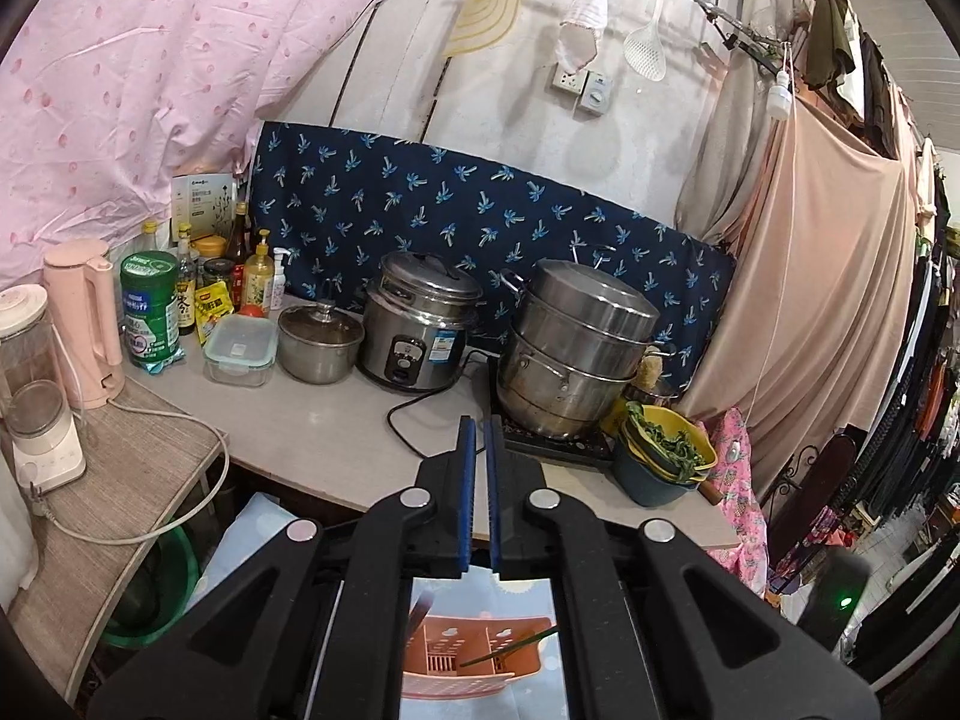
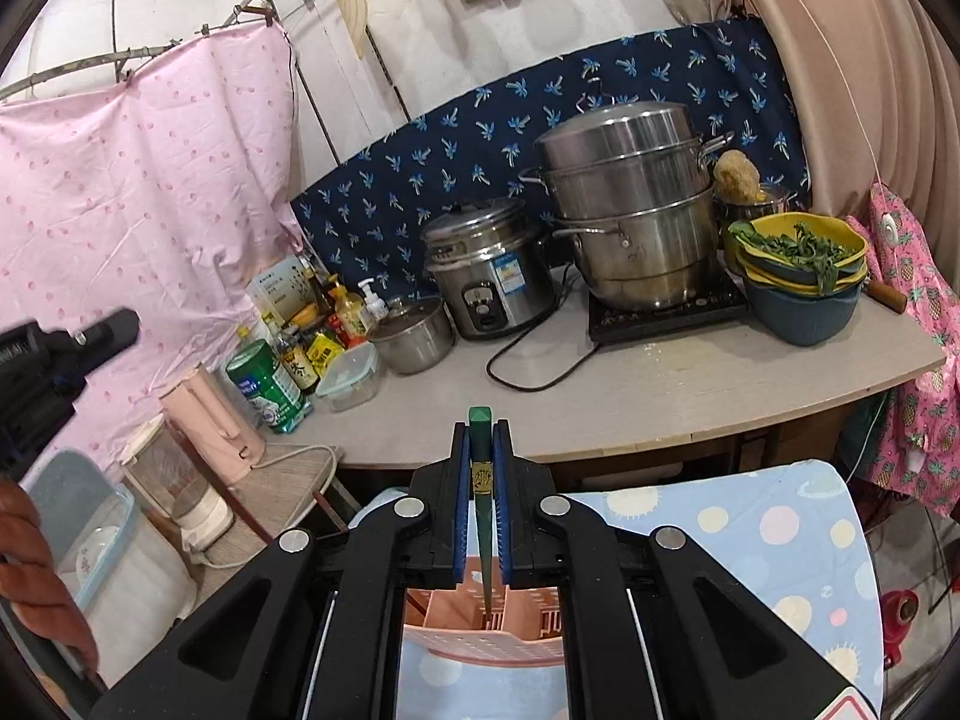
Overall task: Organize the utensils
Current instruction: 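Lift both chopsticks to the pink holder while left tool opens, dropping its chopstick, then grasp another dark red chopstick with left tool while right tool holds green chopstick aloft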
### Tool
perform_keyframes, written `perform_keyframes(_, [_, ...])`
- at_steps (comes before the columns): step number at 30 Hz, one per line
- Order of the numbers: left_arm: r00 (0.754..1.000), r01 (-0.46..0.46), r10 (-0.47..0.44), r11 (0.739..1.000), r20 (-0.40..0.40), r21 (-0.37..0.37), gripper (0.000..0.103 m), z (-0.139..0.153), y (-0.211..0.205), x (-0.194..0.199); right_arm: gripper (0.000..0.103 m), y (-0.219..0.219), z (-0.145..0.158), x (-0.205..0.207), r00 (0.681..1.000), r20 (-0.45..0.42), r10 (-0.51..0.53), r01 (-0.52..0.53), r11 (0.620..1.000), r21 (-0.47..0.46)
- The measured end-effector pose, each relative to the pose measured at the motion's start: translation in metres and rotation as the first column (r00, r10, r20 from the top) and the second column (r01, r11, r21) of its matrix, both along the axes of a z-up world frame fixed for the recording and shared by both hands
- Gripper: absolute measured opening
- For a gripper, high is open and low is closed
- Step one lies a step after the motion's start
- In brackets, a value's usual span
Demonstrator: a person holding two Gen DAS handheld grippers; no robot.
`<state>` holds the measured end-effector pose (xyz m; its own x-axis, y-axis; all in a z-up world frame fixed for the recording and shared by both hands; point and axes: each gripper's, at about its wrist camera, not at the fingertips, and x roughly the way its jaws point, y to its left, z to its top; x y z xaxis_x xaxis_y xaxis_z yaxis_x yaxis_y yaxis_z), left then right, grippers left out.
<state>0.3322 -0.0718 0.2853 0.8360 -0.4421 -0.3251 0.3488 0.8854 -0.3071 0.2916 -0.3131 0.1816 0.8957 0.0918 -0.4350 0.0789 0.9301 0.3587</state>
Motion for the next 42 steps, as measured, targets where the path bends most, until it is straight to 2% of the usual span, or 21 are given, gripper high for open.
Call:
perform_keyframes(6, [1.0,0.004,-0.004,1.0,0.007,0.005,0.003,0.002,-0.005,0.003,0.007,0.0,-0.017,0.009,0.999,-0.034,0.003,-0.003,1.0,0.0])
perform_keyframes(11, [0.999,0.007,-0.004,0.998,-0.039,0.061,0.004,-0.021,-0.003,0.0,0.007,0.001,-0.026,0.008,0.999,-0.049,0.011,-0.011,1.0,0.003])
perform_keyframes(15, [0.993,0.022,-0.006,0.991,-0.116,0.132,0.004,-0.059,0.002,-0.005,0.007,0.001,-0.03,0.003,0.999,-0.053,0.011,-0.011,1.0,0.004])
perform_keyframes(19, [0.98,0.062,-0.01,0.964,-0.197,0.259,0.005,-0.113,0.0,-0.024,0.007,-0.002,-0.017,-0.005,1.0,-0.018,0.007,-0.007,1.0,0.005])
perform_keyframes(22, [0.968,0.108,-0.027,0.942,-0.251,0.317,0.011,-0.152,-0.004,-0.043,0.007,-0.003,-0.001,-0.015,1.0,0.019,0.003,-0.003,1.0,-0.004])
perform_keyframes(27, [0.929,0.212,-0.078,0.913,-0.361,0.348,0.018,-0.213,-0.014,-0.081,0.007,-0.009,0.034,-0.041,0.996,0.089,-0.021,0.023,0.999,-0.023])
perform_keyframes(29, [0.912,0.253,-0.103,0.903,-0.396,0.348,0.028,-0.232,-0.019,-0.096,0.007,-0.013,0.048,-0.053,0.993,0.112,-0.031,0.034,0.999,-0.032])
perform_keyframes(32, [0.897,0.316,-0.146,0.872,-0.417,0.373,0.036,-0.254,-0.03,-0.122,0.007,-0.018,0.07,-0.078,0.987,0.151,-0.054,0.063,0.996,-0.058])
perform_keyframes(35, [0.863,0.4,-0.216,0.845,-0.457,0.356,0.036,-0.272,-0.046,-0.145,0.007,-0.024,0.086,-0.106,0.982,0.176,-0.075,0.091,0.992,-0.084])
perform_keyframes(36, [0.851,0.427,-0.24,0.833,-0.467,0.351,0.037,-0.276,-0.052,-0.153,0.007,-0.025,0.089,-0.114,0.981,0.178,-0.08,0.098,0.991,-0.091])
perform_keyframes(38, [0.827,0.475,-0.284,0.814,-0.485,0.334,0.048,-0.285,-0.063,-0.167,0.007,-0.027,0.089,-0.131,0.98,0.173,-0.096,0.116,0.987,-0.11])
perform_keyframes(40, [0.798,0.529,-0.335,0.786,-0.5,0.319,0.054,-0.296,-0.079,-0.181,0.007,-0.029,0.084,-0.15,0.98,0.161,-0.119,0.14,0.982,-0.128])
perform_keyframes(42, [0.782,0.564,-0.359,0.756,-0.509,0.332,0.055,-0.305,-0.093,-0.192,0.007,-0.031,0.078,-0.165,0.98,0.141,-0.14,0.159,0.978,-0.135])
